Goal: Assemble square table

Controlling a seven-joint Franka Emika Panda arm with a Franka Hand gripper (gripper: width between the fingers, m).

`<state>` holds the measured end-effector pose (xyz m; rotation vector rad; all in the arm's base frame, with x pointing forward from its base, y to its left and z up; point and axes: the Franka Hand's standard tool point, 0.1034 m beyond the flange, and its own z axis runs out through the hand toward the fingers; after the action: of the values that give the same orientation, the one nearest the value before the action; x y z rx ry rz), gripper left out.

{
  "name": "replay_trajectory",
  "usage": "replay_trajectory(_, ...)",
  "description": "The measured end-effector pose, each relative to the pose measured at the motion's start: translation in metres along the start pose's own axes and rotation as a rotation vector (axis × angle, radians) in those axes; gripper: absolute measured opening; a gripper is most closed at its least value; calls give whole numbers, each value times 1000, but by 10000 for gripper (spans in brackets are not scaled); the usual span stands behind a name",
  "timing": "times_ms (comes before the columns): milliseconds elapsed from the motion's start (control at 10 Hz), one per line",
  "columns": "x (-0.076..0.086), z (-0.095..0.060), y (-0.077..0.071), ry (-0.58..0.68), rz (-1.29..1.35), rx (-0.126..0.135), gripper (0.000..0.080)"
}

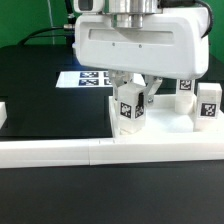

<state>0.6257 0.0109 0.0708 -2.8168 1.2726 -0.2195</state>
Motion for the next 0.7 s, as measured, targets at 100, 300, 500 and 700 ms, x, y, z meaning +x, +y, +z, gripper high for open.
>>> replay_trajectory(100,0,0,1,-8,142,-1,295)
replay_trajectory(300,-1,1,4,-47,511,22,295)
replay_trajectory(500,-5,2,0,-88,869,53,293)
replay_trajectory(700,-3,2,1,-105,1004,62,293)
